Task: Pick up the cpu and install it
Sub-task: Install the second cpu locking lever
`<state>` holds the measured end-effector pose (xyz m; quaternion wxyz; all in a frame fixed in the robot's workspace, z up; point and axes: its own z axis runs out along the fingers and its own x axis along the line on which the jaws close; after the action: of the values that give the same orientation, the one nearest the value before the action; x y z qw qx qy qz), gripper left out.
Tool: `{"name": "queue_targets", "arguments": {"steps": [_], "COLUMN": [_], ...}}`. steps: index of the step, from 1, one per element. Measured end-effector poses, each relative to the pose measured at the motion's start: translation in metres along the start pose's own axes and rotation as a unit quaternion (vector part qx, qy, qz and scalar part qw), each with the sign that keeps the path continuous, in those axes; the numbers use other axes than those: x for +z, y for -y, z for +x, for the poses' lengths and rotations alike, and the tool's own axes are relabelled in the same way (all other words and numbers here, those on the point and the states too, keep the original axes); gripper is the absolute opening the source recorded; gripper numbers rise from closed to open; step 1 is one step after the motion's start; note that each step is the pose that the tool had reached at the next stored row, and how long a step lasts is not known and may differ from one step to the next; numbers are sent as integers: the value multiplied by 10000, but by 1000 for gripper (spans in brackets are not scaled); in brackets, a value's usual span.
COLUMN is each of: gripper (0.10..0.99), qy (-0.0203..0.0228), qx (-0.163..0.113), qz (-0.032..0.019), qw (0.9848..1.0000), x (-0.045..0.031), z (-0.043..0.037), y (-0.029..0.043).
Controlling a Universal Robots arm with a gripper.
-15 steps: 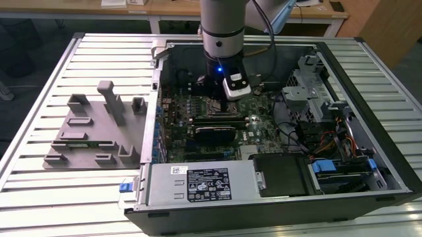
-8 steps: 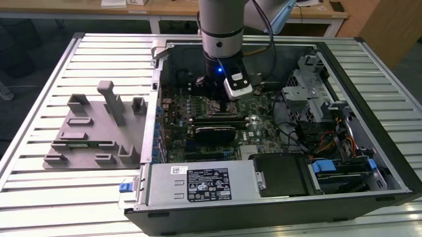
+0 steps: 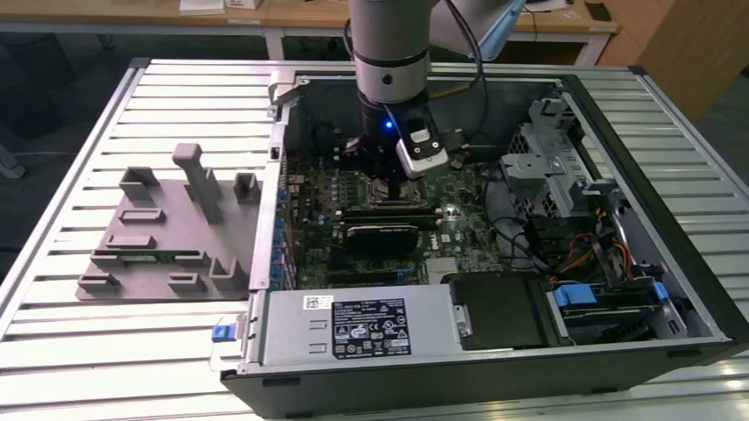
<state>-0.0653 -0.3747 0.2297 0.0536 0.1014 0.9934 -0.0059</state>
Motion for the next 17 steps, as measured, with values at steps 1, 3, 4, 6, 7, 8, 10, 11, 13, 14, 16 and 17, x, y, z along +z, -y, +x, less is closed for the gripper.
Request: {"name": "queue_targets", "arguments": {"steps": [1,3,4,6,7,8,10,11,13,14,16,17], "gripper": [106,106,106,106,106,106,106,106,106,106,106,106], "qy": [-5,-77,-127,-246,-282,-287,-296,-298,-298,-298,-300,-301], "qx": [-2,-6,-7,-8,-9,-9,-9,-11,-75,-117,-189,-210], "qz": [1,7,13,27,33,35,37,36,24,19,9,0], "qw": [10000,10000,9999,9997,9996,9996,9996,9996,9995,9995,9994,9993], "x": [2,10,13,20,19,19,19,19,21,23,27,30], "z": [0,-1,-1,-3,-4,-3,-4,-4,-4,-4,-3,-3], "y": [2,12,17,26,27,27,27,27,28,29,35,41]}}
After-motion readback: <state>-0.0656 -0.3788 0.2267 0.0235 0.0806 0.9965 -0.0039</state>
